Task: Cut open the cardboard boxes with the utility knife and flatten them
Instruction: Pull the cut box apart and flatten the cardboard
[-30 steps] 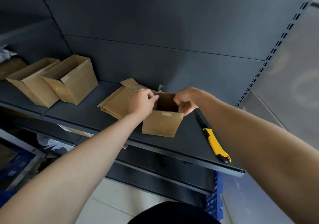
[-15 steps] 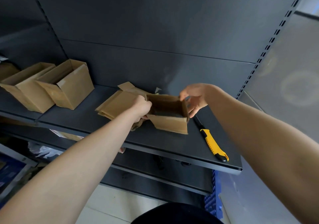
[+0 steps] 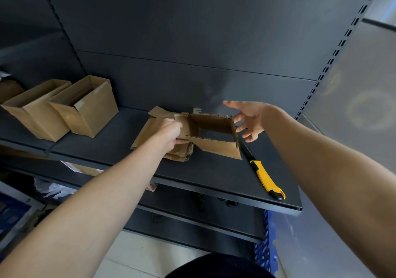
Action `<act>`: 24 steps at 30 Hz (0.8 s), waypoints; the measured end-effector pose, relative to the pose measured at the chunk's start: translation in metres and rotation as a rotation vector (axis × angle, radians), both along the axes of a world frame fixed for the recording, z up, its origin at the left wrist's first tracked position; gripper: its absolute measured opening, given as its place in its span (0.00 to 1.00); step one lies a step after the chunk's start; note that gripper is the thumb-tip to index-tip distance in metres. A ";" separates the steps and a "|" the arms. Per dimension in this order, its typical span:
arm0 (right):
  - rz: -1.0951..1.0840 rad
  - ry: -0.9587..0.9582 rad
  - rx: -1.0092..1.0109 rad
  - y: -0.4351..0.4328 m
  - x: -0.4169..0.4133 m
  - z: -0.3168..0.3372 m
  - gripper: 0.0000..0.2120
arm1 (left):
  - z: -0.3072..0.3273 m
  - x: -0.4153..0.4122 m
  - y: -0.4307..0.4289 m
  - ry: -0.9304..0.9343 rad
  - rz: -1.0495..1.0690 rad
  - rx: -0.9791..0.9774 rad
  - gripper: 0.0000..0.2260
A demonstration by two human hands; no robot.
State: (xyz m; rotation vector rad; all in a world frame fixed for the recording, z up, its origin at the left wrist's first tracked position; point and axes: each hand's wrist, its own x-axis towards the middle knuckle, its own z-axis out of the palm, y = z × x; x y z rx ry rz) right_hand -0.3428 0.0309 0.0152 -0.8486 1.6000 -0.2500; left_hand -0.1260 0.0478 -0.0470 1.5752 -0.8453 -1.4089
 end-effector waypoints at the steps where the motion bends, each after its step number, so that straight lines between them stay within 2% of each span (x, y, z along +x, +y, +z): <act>1: -0.029 0.001 -0.003 0.001 0.002 -0.002 0.34 | 0.000 0.001 0.000 0.006 -0.011 0.000 0.08; 4: -0.133 0.016 0.031 0.005 0.008 -0.013 0.33 | -0.002 0.001 0.003 0.042 -0.020 0.002 0.08; 10: -0.320 0.029 0.104 0.013 0.005 -0.037 0.46 | -0.012 0.013 0.003 0.117 0.002 0.041 0.09; 12: -0.347 0.077 0.097 0.017 0.004 -0.043 0.40 | -0.018 0.017 0.002 0.138 -0.003 0.056 0.13; 14: -0.256 0.151 0.077 0.021 0.003 -0.047 0.32 | -0.022 0.020 0.002 0.183 -0.008 0.071 0.14; 17: -0.121 0.111 0.129 0.024 0.002 -0.050 0.33 | -0.025 0.029 0.002 0.249 -0.016 0.099 0.12; 19: -0.124 0.059 0.160 0.024 0.002 -0.053 0.33 | -0.029 0.035 0.001 0.243 -0.041 0.126 0.10; 24: -0.139 0.002 0.180 0.030 0.004 -0.064 0.26 | -0.040 0.039 -0.001 0.266 -0.146 0.168 0.14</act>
